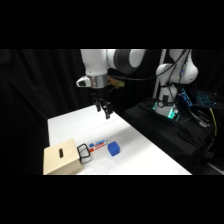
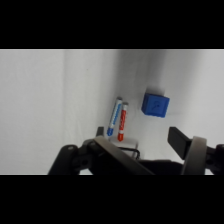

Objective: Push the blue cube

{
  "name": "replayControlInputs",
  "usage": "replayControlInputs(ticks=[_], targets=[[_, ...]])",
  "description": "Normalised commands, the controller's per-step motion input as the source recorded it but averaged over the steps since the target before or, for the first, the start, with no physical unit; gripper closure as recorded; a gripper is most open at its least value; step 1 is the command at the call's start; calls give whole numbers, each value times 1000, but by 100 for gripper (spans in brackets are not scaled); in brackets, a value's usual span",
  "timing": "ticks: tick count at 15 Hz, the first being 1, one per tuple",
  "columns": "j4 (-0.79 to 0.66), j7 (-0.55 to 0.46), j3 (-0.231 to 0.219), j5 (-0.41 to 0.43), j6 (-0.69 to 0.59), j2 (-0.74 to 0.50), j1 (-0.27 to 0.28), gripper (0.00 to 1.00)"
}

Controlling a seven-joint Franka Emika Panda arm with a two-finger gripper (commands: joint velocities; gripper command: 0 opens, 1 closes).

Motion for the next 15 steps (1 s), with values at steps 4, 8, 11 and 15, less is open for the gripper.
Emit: replayControlInputs(ticks=[4,8,11,15], targets=[[36,29,49,1,6,22,14,0],[71,141,83,-38,178,77,89,0],[47,222,20,-141,308,128,71,32],[-57,161,4,-124,337,135,52,67]])
